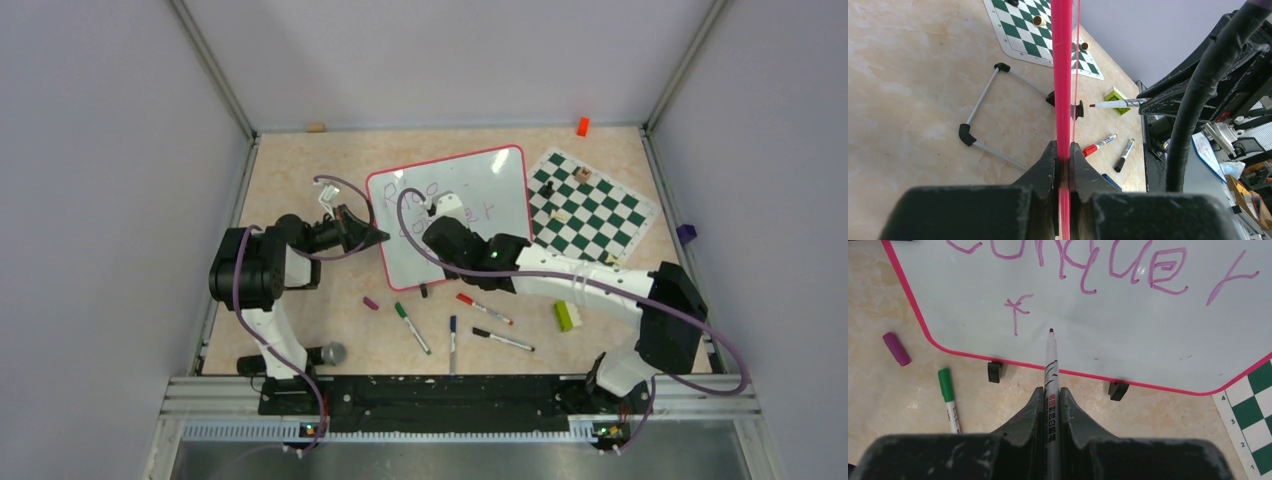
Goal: Write a sentence on the whiteboard
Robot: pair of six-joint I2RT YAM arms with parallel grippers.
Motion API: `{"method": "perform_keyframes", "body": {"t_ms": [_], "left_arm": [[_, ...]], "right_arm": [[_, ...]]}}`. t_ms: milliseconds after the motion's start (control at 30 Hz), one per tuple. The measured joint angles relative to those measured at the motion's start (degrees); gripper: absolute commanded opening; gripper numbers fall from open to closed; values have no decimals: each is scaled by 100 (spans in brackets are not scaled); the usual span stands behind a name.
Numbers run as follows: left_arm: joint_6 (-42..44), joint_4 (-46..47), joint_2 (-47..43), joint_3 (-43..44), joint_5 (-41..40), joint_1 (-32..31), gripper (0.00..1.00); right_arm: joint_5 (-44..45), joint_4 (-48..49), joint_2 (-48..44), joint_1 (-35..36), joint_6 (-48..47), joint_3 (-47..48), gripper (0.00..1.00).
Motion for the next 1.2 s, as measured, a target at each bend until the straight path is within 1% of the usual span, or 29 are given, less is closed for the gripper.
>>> {"method": "perform_keyframes", "body": {"t_ms": [267,567,933,1200], "left_arm": [[0,2,0,0,0,0,0],[-2,2,0,0,0,0,0],[-2,11,0,0,-2,0,0],[-2,15,0,0,-2,0,0]], "right_arm": [[-168,173,57,0,-136,-9,0],[-103,229,448,52,-186,-7,0],[131,229,501,116,-127,-4,0],[546,37,501,127,-57,-4,0]]}}
